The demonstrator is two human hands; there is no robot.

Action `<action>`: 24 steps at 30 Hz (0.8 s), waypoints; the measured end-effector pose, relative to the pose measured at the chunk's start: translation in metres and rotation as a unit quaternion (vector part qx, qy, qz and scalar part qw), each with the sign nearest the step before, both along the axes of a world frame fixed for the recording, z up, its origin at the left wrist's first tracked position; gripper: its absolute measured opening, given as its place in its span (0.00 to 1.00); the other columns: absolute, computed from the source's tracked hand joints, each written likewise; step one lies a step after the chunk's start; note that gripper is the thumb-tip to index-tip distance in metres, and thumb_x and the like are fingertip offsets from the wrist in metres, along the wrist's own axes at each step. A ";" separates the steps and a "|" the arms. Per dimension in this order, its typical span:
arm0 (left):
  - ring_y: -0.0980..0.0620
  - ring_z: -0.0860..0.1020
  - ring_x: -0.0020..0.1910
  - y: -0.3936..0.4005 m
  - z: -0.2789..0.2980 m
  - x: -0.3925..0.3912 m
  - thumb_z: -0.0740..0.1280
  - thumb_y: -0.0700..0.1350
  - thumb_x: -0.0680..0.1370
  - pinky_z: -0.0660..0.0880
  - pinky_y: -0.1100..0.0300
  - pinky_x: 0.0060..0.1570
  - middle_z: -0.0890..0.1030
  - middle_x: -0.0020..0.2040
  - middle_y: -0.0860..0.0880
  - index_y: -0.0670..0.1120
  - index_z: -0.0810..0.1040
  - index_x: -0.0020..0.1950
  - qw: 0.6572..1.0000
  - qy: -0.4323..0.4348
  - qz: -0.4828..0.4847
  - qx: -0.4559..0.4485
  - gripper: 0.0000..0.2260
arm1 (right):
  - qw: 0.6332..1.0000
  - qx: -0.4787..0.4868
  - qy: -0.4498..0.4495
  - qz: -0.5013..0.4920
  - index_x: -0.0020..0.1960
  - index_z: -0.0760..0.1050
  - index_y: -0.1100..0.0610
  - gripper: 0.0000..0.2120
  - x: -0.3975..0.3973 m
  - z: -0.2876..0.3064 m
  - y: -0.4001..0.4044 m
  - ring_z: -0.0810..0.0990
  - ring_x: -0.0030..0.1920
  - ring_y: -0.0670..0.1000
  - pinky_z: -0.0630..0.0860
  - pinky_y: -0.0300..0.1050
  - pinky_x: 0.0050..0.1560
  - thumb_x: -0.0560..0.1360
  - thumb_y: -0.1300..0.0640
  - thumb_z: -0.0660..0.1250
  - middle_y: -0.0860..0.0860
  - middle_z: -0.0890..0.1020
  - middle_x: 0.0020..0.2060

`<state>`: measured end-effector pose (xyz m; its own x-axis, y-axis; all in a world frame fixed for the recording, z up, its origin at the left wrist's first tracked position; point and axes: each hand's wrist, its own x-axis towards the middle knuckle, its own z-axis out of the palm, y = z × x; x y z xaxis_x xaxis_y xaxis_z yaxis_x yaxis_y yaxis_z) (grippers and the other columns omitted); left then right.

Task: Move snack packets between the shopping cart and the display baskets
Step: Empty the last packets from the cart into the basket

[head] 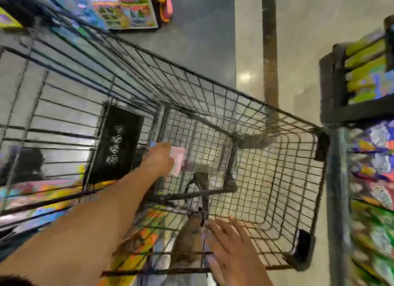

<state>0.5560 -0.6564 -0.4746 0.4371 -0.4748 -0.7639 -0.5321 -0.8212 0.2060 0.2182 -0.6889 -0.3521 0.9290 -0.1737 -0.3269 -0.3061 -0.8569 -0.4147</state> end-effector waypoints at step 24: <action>0.43 0.80 0.59 0.021 0.010 0.009 0.71 0.45 0.76 0.78 0.52 0.55 0.80 0.59 0.47 0.51 0.74 0.64 0.987 0.035 -0.138 0.073 0.18 | 0.999 -0.026 -0.003 -0.023 0.62 0.87 0.49 0.32 0.015 -0.006 0.005 0.87 0.58 0.50 0.70 0.53 0.65 0.86 0.42 0.44 0.46 0.87 0.60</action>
